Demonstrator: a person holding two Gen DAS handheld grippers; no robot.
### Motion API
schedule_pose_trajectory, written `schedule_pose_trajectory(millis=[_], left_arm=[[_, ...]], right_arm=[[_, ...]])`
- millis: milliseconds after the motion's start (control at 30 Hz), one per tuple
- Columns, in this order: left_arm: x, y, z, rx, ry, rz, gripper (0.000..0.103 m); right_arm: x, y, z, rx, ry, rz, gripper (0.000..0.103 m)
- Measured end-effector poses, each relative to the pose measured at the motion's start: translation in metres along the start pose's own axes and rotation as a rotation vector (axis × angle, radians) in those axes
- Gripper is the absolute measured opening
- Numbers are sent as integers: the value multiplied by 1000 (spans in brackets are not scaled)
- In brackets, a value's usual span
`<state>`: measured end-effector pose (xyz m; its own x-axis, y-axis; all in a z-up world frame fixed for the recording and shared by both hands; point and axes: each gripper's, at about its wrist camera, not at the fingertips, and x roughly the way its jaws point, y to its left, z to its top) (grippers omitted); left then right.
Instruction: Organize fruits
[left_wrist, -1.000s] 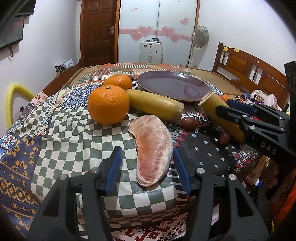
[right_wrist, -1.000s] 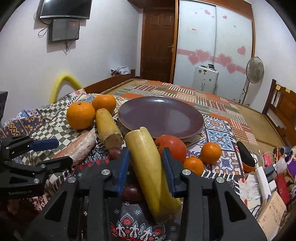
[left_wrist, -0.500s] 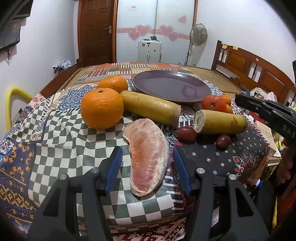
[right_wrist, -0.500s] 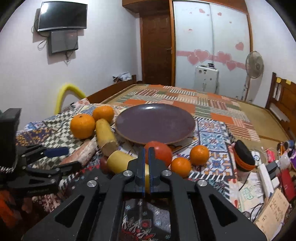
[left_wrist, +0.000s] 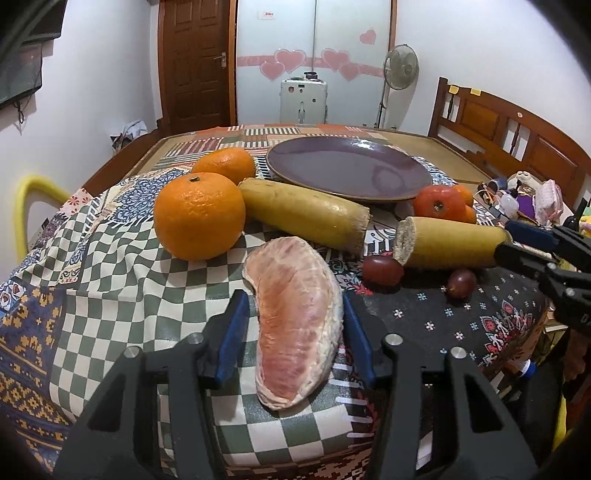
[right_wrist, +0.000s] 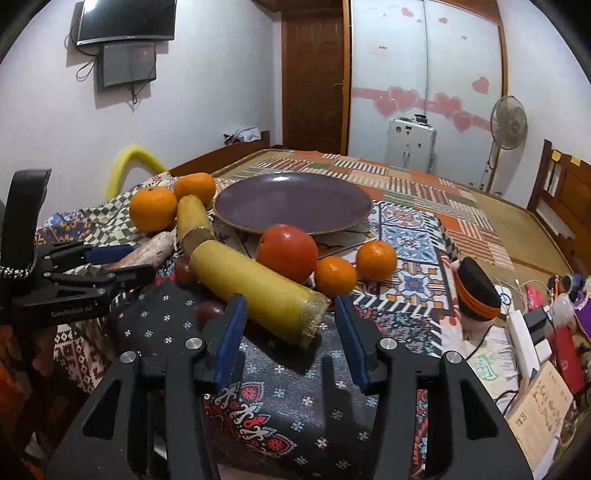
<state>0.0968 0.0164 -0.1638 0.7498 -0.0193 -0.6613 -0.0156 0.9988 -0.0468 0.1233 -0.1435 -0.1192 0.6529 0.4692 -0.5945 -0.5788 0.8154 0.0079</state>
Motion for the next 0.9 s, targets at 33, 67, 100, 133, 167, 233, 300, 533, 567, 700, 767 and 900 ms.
schedule_pose_trajectory(millis=[33,67,100,133,167,233,300,533,567,700,767,900], left_arm=[[0,-1,0,3,-1,5,45],[0,-1,0,5,-1,5,45],[0,0,0,7,-1,2,45],[-1,1,0,8,0,-1,44],[-1,2,-1,10,1,-5,44],[-3,3,-2,16,4,-10,44],[-7,6,-4,21,8,-12,44],[-17,15,-11,20,20,-28,44],[-18,15,-12,21,19,-30,44],[-20,15,-14,22,16,-31,44],[-21,15,-15,26,12,-28,44],[-22,15,-16,26,7,-27,44]], right_arm=[[3,0,0,3,5,-4,46],[6,0,0,3,7,-17,47],[7,0,-1,6,10,-17,49],[8,0,-1,14,12,-14,50],[7,0,-2,21,13,-11,50],[2,1,-5,23,10,4,48],[-4,5,-8,18,15,29,47],[-15,13,-7,-69,3,12,46],[-14,11,-4,-71,1,10,46],[-4,1,5,-59,5,48,46],[5,-2,6,-53,29,72,46],[15,0,2,-45,59,131,43]])
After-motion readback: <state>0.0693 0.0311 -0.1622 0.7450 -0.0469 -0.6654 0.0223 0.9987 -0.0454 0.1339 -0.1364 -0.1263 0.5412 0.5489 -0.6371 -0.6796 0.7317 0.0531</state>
